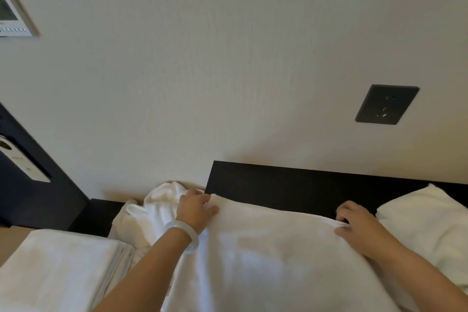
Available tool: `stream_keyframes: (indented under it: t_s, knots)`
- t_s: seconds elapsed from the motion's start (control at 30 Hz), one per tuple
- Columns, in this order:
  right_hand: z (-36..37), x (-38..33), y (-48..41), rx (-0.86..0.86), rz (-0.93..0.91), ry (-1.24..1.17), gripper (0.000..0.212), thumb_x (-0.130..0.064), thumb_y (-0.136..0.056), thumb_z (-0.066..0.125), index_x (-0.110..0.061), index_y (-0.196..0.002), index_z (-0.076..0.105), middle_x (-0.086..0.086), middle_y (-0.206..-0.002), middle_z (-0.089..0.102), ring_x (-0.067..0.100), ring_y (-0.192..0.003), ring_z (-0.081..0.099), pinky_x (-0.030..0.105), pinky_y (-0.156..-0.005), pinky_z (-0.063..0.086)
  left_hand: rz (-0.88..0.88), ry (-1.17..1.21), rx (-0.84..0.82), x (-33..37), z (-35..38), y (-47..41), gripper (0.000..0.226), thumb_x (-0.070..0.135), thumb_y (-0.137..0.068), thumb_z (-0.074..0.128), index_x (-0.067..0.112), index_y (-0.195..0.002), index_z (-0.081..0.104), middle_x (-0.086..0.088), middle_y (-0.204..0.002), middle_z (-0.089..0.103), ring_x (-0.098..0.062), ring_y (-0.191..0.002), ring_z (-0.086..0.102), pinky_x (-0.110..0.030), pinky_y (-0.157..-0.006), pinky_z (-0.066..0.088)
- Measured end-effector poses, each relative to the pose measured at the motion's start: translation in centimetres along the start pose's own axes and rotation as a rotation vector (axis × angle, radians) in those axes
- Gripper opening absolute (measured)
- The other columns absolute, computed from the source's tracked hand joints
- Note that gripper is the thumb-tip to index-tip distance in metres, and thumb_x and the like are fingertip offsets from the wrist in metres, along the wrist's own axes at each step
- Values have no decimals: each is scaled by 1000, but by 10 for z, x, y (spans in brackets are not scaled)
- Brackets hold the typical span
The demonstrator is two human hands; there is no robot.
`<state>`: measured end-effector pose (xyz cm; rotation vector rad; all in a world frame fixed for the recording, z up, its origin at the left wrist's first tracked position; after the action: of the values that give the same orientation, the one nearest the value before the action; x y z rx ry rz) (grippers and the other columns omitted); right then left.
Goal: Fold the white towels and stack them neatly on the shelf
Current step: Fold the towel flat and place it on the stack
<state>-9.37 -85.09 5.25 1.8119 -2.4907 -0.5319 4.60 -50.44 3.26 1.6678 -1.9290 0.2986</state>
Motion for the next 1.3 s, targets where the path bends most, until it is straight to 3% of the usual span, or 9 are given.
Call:
stream_keyframes:
  t_s: [0.13,0.33,0.43,0.5,0.6,0.83,1.03,1.13,1.3]
  knots:
    - [1,0,-11,-184,-49,-48,22,-25,-84,73,-31,-76,54,-14,-101,45,3,-86,53,15,-68,40,18,-66,-104,2,1,-14,20,26,-88,68,11,-100,69,-3,-98,47,-24,-92,54,-26,-78,40]
    - [0,-2,-16,-414,-30,-33,18,-24,-79,76,-31,-73,60,-10,-84,63,7,-78,61,19,-66,46,-7,17,-347,7,9,-21,57,58,-68,73,8,-93,65,-6,-76,59,-16,-68,57,-35,-74,51]
    - [-1,2,-9,-506,-18,-2,18,-29,-80,76,-31,-69,62,-11,-78,63,6,-76,60,21,-70,47,5,71,-342,15,-2,-15,45,56,-79,69,14,-94,66,2,-74,50,-12,-64,48,-19,-66,42]
    - [-15,6,-5,-442,-10,-51,19,-28,-79,77,-30,-67,63,-10,-75,63,7,-75,60,21,-69,46,60,134,-237,22,-22,-10,24,44,-88,67,22,-78,67,5,-70,51,-11,-62,45,-16,-59,37]
    - [-60,4,8,-231,-49,-275,22,-22,-77,82,-29,-63,66,-9,-65,65,5,-65,60,21,-65,44,132,356,-110,33,-58,3,46,29,-87,72,27,-44,57,12,-50,43,-10,-53,38,-27,-58,31]
    - [-179,-12,58,175,-165,-566,13,-6,-78,80,-7,-76,67,0,-64,58,12,-62,51,24,-60,39,345,625,264,90,-176,43,33,19,-82,77,12,-55,59,7,-58,48,-12,-62,43,-28,-63,34]
    - [-276,-27,97,490,-234,-586,36,7,-66,83,-15,-87,64,0,-65,59,7,-55,48,25,-56,35,495,696,418,161,-277,93,29,18,-80,78,-4,-70,63,-4,-70,57,-15,-72,50,-30,-71,40]
    - [-323,-32,112,580,-185,-584,23,0,-69,84,-15,-77,68,6,-68,63,14,-60,52,21,-53,38,520,628,513,192,-322,116,20,22,-79,79,3,-80,75,-4,-82,71,-14,-76,61,-24,-72,45]
    - [-367,-24,144,730,-138,-820,22,4,-80,75,-10,-76,58,4,-45,54,12,-33,49,17,-31,31,499,556,600,223,-359,146,37,26,-82,77,-2,-62,63,-2,-47,48,-12,-43,40,-26,-59,39]
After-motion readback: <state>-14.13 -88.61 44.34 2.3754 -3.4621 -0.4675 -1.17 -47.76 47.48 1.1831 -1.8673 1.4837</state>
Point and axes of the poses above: each hand's wrist, its own y-axis away from the middle knuckle, its own z-axis out of the palm, x = y × z, the point moved 9 cm from there along -y, towards the middle knuckle
